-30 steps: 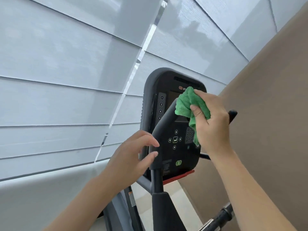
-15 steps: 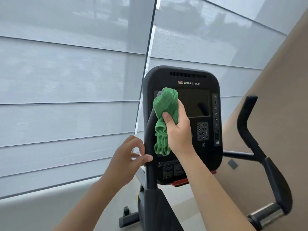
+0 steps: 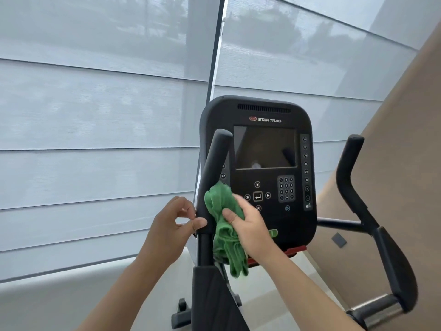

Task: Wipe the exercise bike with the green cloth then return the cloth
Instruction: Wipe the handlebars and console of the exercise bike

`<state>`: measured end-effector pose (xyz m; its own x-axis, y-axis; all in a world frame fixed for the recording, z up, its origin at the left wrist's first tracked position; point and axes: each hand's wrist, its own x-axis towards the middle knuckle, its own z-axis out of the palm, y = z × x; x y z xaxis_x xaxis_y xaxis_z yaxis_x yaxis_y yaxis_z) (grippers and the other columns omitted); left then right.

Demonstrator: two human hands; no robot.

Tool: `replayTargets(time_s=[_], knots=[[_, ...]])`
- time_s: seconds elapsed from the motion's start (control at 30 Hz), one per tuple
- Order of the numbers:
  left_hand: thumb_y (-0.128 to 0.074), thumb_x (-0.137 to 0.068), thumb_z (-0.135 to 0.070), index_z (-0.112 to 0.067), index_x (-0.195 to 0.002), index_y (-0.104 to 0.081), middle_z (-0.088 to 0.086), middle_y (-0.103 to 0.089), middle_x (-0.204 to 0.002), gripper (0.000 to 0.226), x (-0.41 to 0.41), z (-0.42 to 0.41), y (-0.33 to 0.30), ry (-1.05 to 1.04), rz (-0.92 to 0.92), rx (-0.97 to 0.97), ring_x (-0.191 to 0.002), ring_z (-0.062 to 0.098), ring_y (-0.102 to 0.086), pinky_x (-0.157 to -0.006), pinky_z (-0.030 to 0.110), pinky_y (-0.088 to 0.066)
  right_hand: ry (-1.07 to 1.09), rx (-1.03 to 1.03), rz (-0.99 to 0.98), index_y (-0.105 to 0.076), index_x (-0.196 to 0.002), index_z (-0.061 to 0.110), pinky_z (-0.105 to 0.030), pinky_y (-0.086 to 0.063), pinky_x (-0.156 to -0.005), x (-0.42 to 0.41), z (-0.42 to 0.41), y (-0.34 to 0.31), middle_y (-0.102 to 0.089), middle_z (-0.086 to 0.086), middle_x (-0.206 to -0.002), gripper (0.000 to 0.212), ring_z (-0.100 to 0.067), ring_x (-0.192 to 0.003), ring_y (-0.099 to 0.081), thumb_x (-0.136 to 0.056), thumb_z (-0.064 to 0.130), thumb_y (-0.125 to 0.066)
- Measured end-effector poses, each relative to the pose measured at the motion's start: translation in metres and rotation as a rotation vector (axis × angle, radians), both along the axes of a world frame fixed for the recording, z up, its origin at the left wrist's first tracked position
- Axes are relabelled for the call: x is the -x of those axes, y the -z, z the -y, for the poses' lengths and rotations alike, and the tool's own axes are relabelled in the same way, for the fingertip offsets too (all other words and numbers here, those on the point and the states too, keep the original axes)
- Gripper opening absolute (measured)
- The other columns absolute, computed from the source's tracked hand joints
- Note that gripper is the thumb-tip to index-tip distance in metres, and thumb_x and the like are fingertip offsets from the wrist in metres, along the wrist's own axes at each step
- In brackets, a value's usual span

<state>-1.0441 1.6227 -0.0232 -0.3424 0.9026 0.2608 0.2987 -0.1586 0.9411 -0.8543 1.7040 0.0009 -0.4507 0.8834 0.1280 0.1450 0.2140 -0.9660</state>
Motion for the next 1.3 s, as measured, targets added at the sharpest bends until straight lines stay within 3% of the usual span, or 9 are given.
replayTargets(time_s=[0.13,0.3,0.43,0.6,0.77,0.9,1.03,1.13,1.3], knots=[[-0.083,-0.087,-0.017,-0.027,-0.079,-0.056,-0.006,-0.066,-0.092,0.031,-0.002,0.000,-0.001,-0.018,-0.004,0.028,-0.094,0.007,-0.069,-0.069,0.009,-0.047,0.078,-0.073,-0.252,-0.044,-0.154,0.029,-0.026,-0.057,-0.098,0.007,-0.025,-0.051,-0.068,0.007,-0.135,0.056,-0.011,-0.122,-0.068,-0.105,0.010,-0.063],[-0.083,-0.087,-0.018,-0.029,-0.077,-0.053,-0.006,-0.065,-0.091,0.033,-0.002,0.001,-0.005,-0.020,0.004,0.051,-0.091,0.007,-0.068,-0.069,0.009,-0.047,0.245,-0.194,-0.188,-0.037,-0.157,0.032,-0.020,-0.053,-0.101,0.073,-0.022,-0.071,-0.063,0.014,-0.128,0.088,-0.002,-0.117,-0.064,-0.086,0.027,-0.089],[-0.081,-0.090,-0.020,-0.031,-0.079,-0.052,-0.011,-0.062,-0.093,0.033,-0.003,0.002,-0.007,0.003,-0.003,0.072,-0.093,0.003,-0.065,-0.070,0.015,-0.048,0.480,-0.349,-0.220,-0.059,-0.117,0.035,-0.016,-0.054,-0.074,0.094,-0.022,-0.062,-0.068,0.020,-0.095,0.058,-0.004,-0.085,-0.068,-0.072,0.026,-0.094],[-0.079,-0.092,-0.021,-0.030,-0.080,-0.050,-0.014,-0.059,-0.095,0.032,-0.003,0.004,-0.007,0.034,-0.008,0.078,-0.095,0.002,-0.063,-0.083,0.036,-0.055,0.436,-0.241,-0.039,-0.063,-0.077,0.027,-0.032,-0.057,-0.059,0.087,-0.041,-0.077,-0.067,0.005,-0.073,0.033,-0.011,-0.063,-0.062,-0.061,0.016,-0.089],[-0.077,-0.093,-0.022,-0.030,-0.081,-0.050,-0.015,-0.059,-0.098,0.031,-0.001,0.003,-0.010,0.057,-0.036,0.078,-0.096,0.000,-0.063,-0.084,0.037,-0.054,0.282,-0.055,-0.033,-0.070,-0.094,-0.001,-0.051,-0.063,-0.073,0.076,-0.050,-0.088,-0.072,-0.025,-0.091,0.040,-0.020,-0.071,-0.067,-0.062,0.005,-0.092],[-0.077,-0.094,-0.020,-0.031,-0.080,-0.049,-0.015,-0.058,-0.099,0.033,-0.003,0.004,-0.010,0.065,-0.027,0.075,-0.097,0.000,-0.063,-0.081,0.033,-0.053,0.494,-0.153,-0.123,-0.063,-0.083,0.015,-0.033,-0.058,-0.057,0.094,-0.034,-0.077,-0.063,0.004,-0.068,0.032,-0.011,-0.058,-0.059,-0.063,0.010,-0.087],[-0.077,-0.094,-0.018,-0.034,-0.078,-0.049,-0.016,-0.057,-0.099,0.036,-0.004,0.006,-0.009,0.068,-0.015,0.073,-0.096,0.001,-0.063,-0.076,0.025,-0.048,0.682,-0.364,-0.121,-0.061,-0.103,0.027,-0.025,-0.055,-0.063,0.111,-0.011,-0.059,-0.066,0.011,-0.076,0.035,-0.009,-0.068,-0.065,-0.075,0.023,-0.082],[-0.078,-0.093,-0.021,-0.034,-0.078,-0.049,-0.013,-0.060,-0.096,0.035,-0.002,0.008,-0.010,0.081,0.009,0.090,-0.094,0.002,-0.064,-0.073,0.029,-0.049,0.569,-0.376,-0.109,-0.062,-0.111,0.026,-0.025,-0.057,-0.069,0.097,-0.012,-0.053,-0.069,0.010,-0.083,0.035,-0.010,-0.075,-0.068,-0.083,0.031,-0.083],[-0.081,-0.089,-0.026,-0.030,-0.081,-0.052,-0.006,-0.068,-0.086,0.030,0.000,0.007,-0.010,0.036,0.029,0.090,-0.085,0.006,-0.068,-0.072,0.031,-0.046,0.293,-0.118,0.069,-0.061,-0.084,0.034,-0.019,-0.049,-0.065,0.066,0.002,-0.022,-0.062,0.016,-0.070,0.024,0.000,-0.065,-0.059,-0.090,0.050,-0.078]])
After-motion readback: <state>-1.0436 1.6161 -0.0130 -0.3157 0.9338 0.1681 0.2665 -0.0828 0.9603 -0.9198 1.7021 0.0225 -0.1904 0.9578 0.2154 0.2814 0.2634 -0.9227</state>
